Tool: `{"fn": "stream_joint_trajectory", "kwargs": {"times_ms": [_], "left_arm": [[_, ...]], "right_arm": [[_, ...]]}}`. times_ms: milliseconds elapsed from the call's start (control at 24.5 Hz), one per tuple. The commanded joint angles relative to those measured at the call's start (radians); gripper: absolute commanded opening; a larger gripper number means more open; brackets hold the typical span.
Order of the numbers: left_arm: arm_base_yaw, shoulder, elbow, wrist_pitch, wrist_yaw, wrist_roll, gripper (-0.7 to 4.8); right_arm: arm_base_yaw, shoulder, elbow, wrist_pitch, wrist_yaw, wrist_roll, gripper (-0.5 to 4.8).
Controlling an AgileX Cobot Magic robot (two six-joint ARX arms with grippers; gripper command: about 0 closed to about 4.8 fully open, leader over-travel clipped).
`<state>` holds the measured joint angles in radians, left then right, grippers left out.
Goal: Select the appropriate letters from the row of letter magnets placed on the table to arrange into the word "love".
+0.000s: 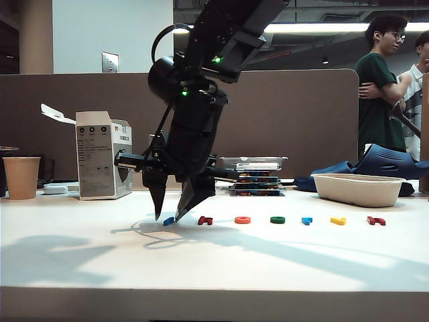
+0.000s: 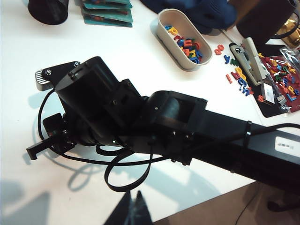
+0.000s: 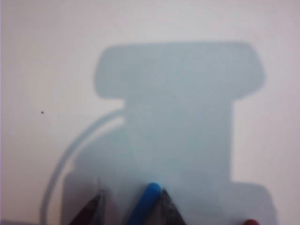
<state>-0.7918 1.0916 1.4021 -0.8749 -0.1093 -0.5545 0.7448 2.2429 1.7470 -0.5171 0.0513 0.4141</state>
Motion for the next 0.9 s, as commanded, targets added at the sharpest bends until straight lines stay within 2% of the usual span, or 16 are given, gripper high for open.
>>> {"fn": "stream_joint_trajectory", "kwargs": {"times_ms": [41, 570, 692, 774, 855, 896], "left_arm": [[-0.001, -0.003, 0.003, 0.009, -0.003, 0.004, -0.05], [-0.001, -0.003, 0.003, 0.009, -0.003, 0.004, -0.05], [-0.001, -0.003, 0.003, 0.009, -0.003, 0.004, -0.05], [-0.001, -0.003, 0.003, 0.009, -0.003, 0.004, -0.05], [-0.001, -0.003, 0.003, 0.009, -0.003, 0.004, -0.05], [-0.001, -0.003, 0.003, 0.009, -0.003, 0.004, -0.05]], "right_arm": [[0.016, 0.028, -0.005, -0.041, -0.002, 0.002, 1.48], [0.028, 0.055, -0.005, -0.173, 0.024, 0.001, 1.38], [0.027, 0.056, -0.005, -0.188, 0.025, 0.000, 0.49], [0.027, 0.056, -0.005, -0.188, 0.025, 0.000, 0.35], [0.027, 0.055, -0.005, -0.190, 0.025, 0.001, -0.09], [0.027, 0.055, -0.005, -0.192, 0.025, 0.001, -0.09]]}}
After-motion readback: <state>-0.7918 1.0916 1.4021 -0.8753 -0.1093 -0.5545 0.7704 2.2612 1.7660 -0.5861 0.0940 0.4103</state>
